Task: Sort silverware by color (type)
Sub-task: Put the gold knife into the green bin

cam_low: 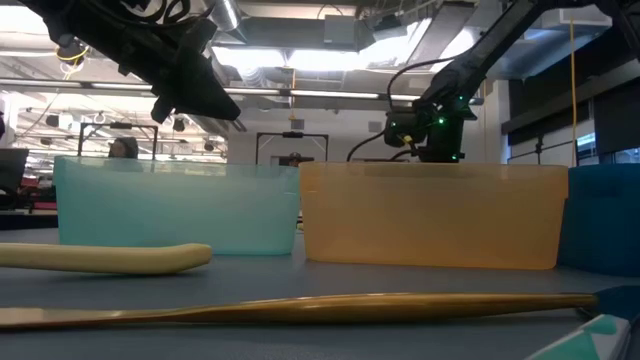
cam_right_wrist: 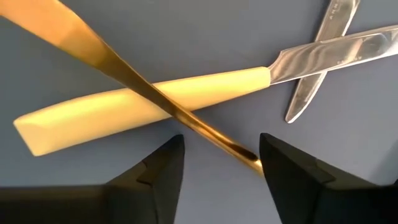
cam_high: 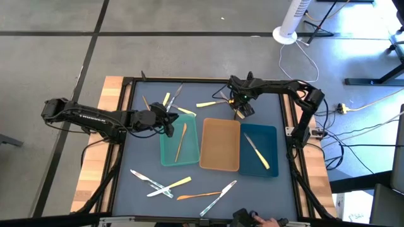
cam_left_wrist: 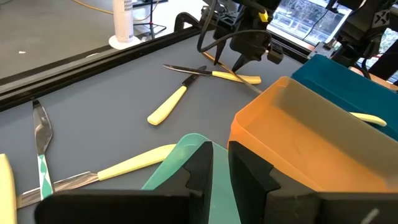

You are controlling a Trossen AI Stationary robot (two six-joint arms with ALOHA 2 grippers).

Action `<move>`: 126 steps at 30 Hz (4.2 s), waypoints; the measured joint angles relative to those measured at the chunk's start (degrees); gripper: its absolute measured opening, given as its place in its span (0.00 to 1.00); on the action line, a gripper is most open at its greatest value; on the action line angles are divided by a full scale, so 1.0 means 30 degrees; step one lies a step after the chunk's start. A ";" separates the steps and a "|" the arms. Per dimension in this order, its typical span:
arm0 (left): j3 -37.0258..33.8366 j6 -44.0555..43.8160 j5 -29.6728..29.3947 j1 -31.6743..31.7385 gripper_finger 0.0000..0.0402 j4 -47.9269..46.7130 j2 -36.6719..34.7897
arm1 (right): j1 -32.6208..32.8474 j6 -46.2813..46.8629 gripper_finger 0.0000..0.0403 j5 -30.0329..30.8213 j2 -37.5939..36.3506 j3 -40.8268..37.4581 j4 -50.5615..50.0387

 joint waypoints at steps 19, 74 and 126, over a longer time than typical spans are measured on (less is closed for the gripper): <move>0.0000 0.0000 0.0015 0.0000 0.11 -0.0002 0.0000 | 0.0003 0.0022 0.30 -0.0505 0.0020 -0.0025 -0.0237; 0.0000 0.0000 -0.0015 0.0000 0.11 0.0007 0.0000 | 0.0003 0.0288 0.01 -0.0501 -0.0009 -0.0018 -0.0375; 0.0000 0.3519 -0.1850 0.1051 0.11 0.0723 0.0000 | -0.0004 0.9458 0.01 -0.4047 -0.0366 0.7909 0.2807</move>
